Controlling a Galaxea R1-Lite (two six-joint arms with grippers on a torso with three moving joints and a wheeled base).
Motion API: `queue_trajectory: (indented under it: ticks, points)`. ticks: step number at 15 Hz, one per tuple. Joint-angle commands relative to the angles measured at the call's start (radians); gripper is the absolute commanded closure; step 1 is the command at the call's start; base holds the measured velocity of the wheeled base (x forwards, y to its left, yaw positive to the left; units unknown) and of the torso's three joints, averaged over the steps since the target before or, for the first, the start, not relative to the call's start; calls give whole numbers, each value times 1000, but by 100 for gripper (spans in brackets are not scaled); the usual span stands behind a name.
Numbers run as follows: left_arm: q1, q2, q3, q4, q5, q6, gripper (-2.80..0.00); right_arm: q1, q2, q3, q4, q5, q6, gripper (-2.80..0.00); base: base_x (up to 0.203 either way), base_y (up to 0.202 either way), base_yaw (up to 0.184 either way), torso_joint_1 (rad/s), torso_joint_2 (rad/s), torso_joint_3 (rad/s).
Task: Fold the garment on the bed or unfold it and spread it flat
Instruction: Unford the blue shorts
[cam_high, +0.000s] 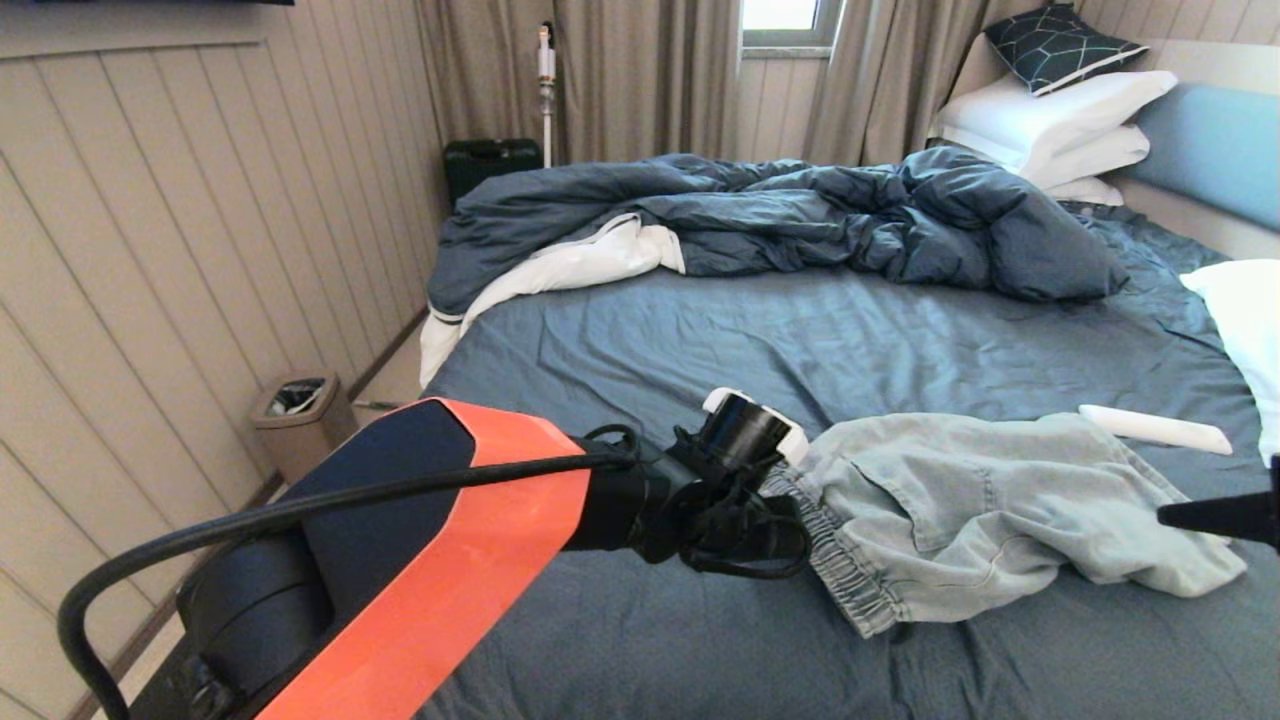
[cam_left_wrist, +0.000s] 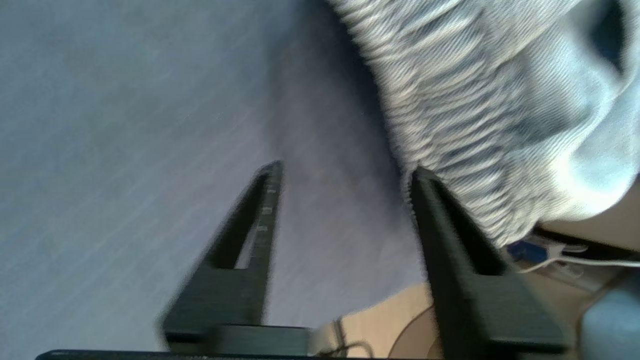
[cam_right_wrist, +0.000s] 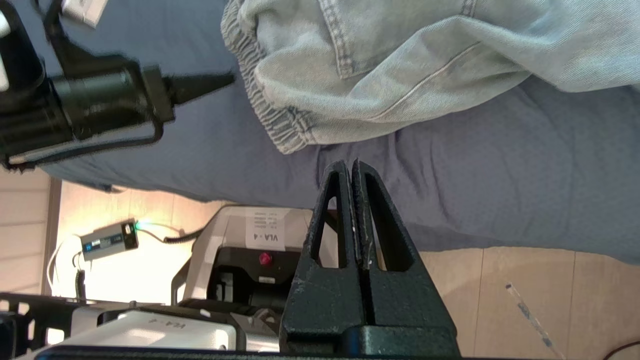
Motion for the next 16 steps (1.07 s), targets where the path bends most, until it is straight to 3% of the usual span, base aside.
queue_trajectory:
  ticks: [1,5,7,11,14,15,16]
  points:
    - [-13,36,-72,2,-3,-6,-280,2,3,11,1,2,-2,0,0,0,0,0,0,0]
    - [-53,96,-100,-63,-56,-1,-280,6,4,30,-2,2,-6,0,0,0,0,0,0,0]
    - [-65,104,-98,-87,-41,3,-280,6,-10,43,-2,4,-9,0,0,0,0,0,0,0]
    - [-79,120,-100,-99,64,59,-280,12,-30,67,-5,15,-9,0,0,0,0,0,0,0]
    - [-81,130,-100,-118,63,80,-280,10,-28,75,-14,31,-9,0,0,0,0,0,0,0]
    - [-81,131,-100,-118,63,87,0,10,-28,75,-21,31,-9,0,0,0,0,0,0,0]
    - [-81,133,-100,-118,63,101,0,10,-30,75,-24,33,-9,0,0,0,0,0,0,0]
